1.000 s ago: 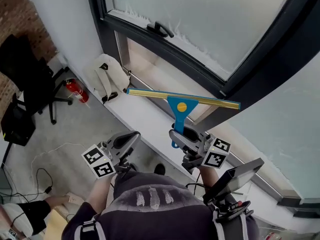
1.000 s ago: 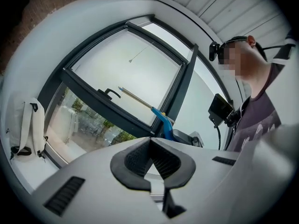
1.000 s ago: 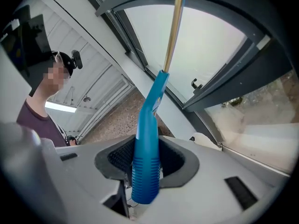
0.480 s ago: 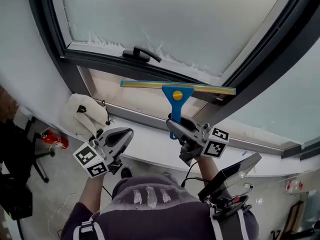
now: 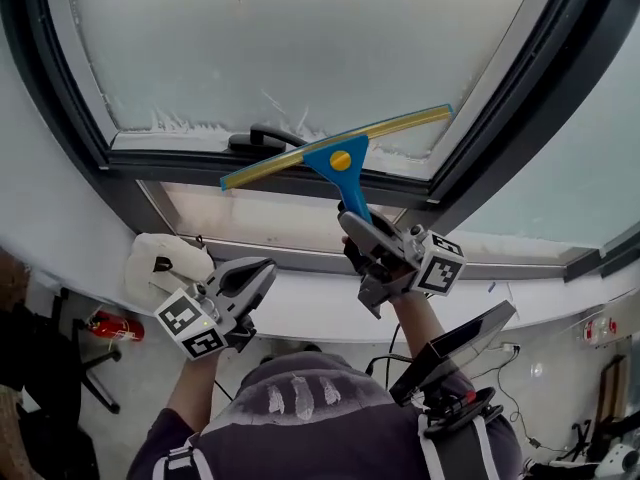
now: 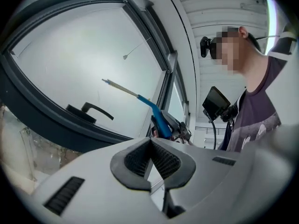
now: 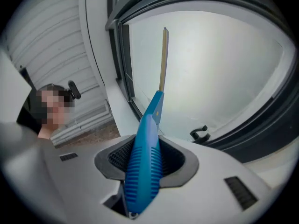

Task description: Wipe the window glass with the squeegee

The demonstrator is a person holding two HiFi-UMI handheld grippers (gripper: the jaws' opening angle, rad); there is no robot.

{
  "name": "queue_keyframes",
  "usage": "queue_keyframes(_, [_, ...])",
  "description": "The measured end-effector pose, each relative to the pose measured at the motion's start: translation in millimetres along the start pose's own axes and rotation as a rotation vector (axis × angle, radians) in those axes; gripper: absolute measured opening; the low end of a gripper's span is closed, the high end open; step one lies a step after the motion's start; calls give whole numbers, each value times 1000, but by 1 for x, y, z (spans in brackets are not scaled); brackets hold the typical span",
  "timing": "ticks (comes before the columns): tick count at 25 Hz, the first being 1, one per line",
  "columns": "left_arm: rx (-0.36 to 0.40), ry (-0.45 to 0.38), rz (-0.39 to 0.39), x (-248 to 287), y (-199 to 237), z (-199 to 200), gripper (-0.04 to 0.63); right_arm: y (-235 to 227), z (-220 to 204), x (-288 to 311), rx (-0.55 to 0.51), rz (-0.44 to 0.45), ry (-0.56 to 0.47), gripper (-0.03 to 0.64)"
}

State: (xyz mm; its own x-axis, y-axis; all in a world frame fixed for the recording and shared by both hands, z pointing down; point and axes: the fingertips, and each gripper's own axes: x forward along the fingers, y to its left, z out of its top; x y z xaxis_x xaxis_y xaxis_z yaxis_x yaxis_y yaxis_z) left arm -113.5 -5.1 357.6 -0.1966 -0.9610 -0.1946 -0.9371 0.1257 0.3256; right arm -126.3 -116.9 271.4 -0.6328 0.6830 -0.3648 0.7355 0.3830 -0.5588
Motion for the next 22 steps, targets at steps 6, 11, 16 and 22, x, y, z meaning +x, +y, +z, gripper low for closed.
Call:
queue_keyframes(6, [8, -40, -33, 36, 18, 29, 6, -12, 27, 7, -22, 61, -58, 142])
queue_keyframes(11, [12, -35, -47, 54, 7, 27, 6, -3, 56, 12, -52, 145, -80, 143])
queue_keyframes(16, [91, -23, -106, 73, 0, 40, 6, 2, 104, 34, -94, 207, -180, 142])
queue_keyframes(22, [104, 1, -231, 72, 8, 47, 6, 15, 169, 74, -261, 193, -264, 143])
